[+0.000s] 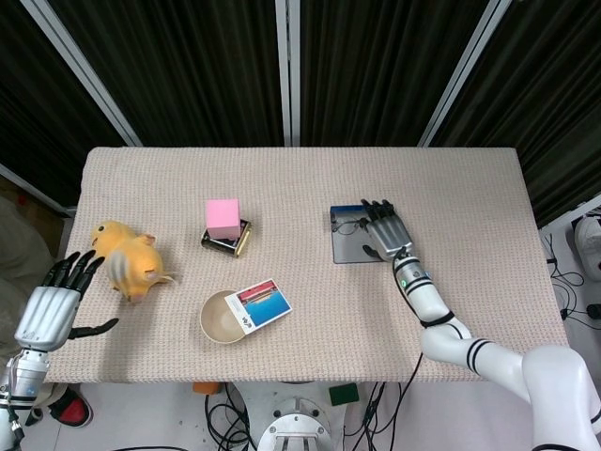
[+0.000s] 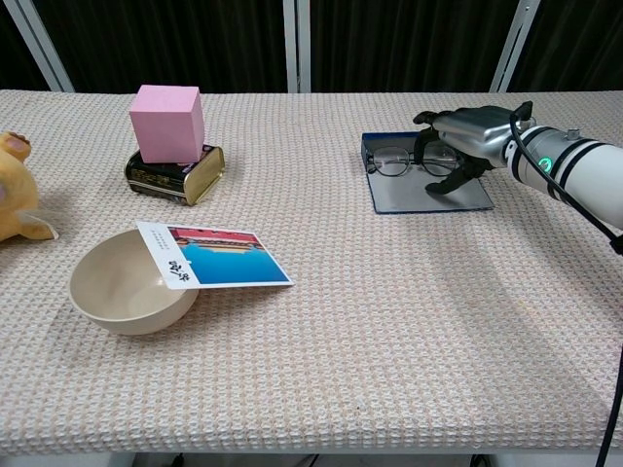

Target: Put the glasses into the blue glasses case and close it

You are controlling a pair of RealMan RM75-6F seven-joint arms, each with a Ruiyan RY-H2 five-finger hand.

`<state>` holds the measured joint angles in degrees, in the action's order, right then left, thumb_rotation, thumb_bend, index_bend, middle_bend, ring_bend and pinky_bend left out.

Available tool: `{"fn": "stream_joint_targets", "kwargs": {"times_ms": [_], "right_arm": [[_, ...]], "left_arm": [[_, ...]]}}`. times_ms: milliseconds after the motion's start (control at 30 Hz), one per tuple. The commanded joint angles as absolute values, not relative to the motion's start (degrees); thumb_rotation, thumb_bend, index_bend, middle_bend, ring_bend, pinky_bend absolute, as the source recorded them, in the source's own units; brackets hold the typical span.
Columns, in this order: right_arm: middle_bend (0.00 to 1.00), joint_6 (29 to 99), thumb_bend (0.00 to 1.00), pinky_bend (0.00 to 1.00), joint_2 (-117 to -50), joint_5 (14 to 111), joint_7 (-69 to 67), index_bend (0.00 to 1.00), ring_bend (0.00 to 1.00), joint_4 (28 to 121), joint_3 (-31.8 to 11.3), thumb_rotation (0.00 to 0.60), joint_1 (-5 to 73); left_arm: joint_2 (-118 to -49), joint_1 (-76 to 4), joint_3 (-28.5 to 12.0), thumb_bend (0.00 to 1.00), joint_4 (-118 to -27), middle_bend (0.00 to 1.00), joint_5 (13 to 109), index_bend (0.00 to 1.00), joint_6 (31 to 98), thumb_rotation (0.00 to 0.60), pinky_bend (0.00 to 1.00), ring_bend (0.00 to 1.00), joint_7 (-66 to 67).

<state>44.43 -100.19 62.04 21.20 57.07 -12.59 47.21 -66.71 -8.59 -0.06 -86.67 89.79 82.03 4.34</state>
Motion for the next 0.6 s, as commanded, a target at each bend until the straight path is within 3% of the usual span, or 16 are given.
{"fn": "stream_joint_targets", "kwargs": {"times_ms": [33, 267, 600], "right_arm": [[0.00, 43.5, 0.78, 0.00, -100.5, 60.6, 21.9, 0.28, 0.00, 56.8, -13.1, 0.535, 47.8], [0.00, 43.5, 0.77, 0.00, -101.3, 57.9, 24.1, 0.07, 0.00, 56.6, -14.0, 0.531, 48.9], [0.00, 48.8, 0.75, 0.00, -96.7, 62.0, 24.0, 0.04, 0.00, 64.5, -11.2, 0.530, 45.9]], "left_arm": [[-66.6, -8.7, -0.1, 0.07, -86.7, 0.02, 89.7, 0.09, 81.9, 0.385, 0.13, 0.01, 4.3], [-66.8, -8.4, 0.0, 0.07, -85.9, 0.02, 89.0, 0.09, 81.8, 0.384, 0.13, 0.01, 3.4], [-66.6, -8.0, 0.1, 0.07, -85.8, 0.02, 89.4, 0.09, 82.8, 0.386, 0.13, 0.01, 2.9]]}}
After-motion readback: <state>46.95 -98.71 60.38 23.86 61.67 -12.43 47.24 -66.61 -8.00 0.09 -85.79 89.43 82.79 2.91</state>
